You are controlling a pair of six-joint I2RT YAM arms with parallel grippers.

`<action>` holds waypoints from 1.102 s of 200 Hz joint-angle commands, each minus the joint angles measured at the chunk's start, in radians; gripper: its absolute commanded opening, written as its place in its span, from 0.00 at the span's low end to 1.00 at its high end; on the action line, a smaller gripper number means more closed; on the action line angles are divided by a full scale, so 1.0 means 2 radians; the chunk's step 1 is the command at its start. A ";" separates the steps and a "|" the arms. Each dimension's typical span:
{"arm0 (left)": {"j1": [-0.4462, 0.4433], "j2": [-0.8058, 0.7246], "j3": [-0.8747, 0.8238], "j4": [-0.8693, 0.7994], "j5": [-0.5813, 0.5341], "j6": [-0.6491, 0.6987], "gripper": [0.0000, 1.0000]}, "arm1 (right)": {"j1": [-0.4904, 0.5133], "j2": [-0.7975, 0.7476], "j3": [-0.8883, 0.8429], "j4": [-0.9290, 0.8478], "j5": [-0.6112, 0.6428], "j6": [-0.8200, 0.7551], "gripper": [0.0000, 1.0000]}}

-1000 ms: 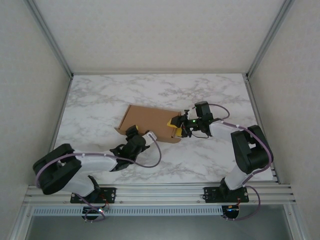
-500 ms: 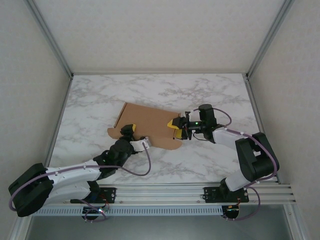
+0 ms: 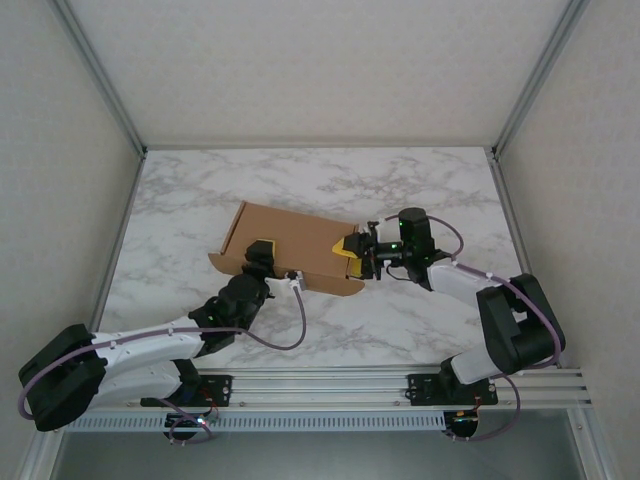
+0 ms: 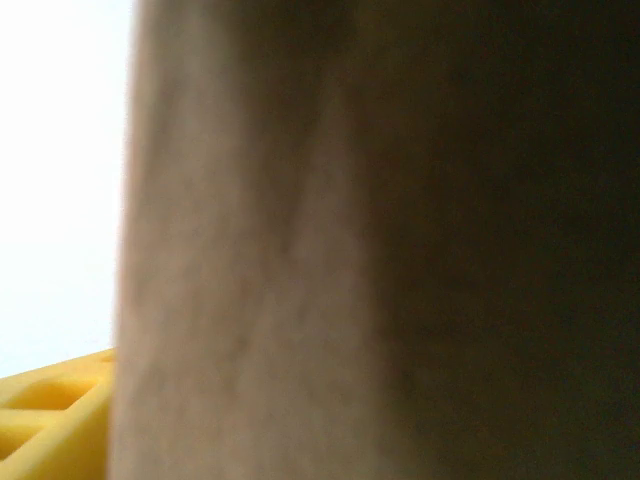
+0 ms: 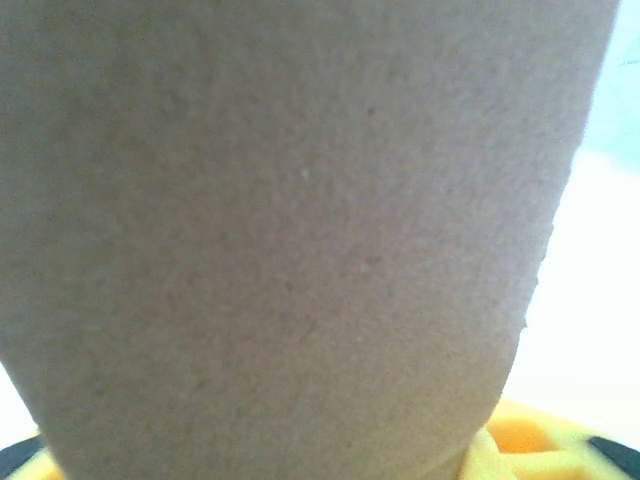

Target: Fold the paper box

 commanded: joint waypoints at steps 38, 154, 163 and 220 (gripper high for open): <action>-0.018 -0.018 0.043 -0.042 -0.028 0.049 0.57 | 0.007 -0.021 -0.006 -0.014 -0.022 -0.004 0.36; -0.020 -0.052 0.128 -0.284 0.014 -0.060 0.44 | -0.011 -0.151 0.119 -0.491 0.328 -0.242 0.87; -0.020 -0.051 0.145 -0.320 0.027 -0.082 0.44 | -0.011 -0.171 0.127 -0.518 0.404 -0.248 0.88; -0.020 0.011 0.289 -0.546 0.103 -0.203 0.44 | -0.009 -0.159 0.205 -0.509 0.537 -0.319 0.85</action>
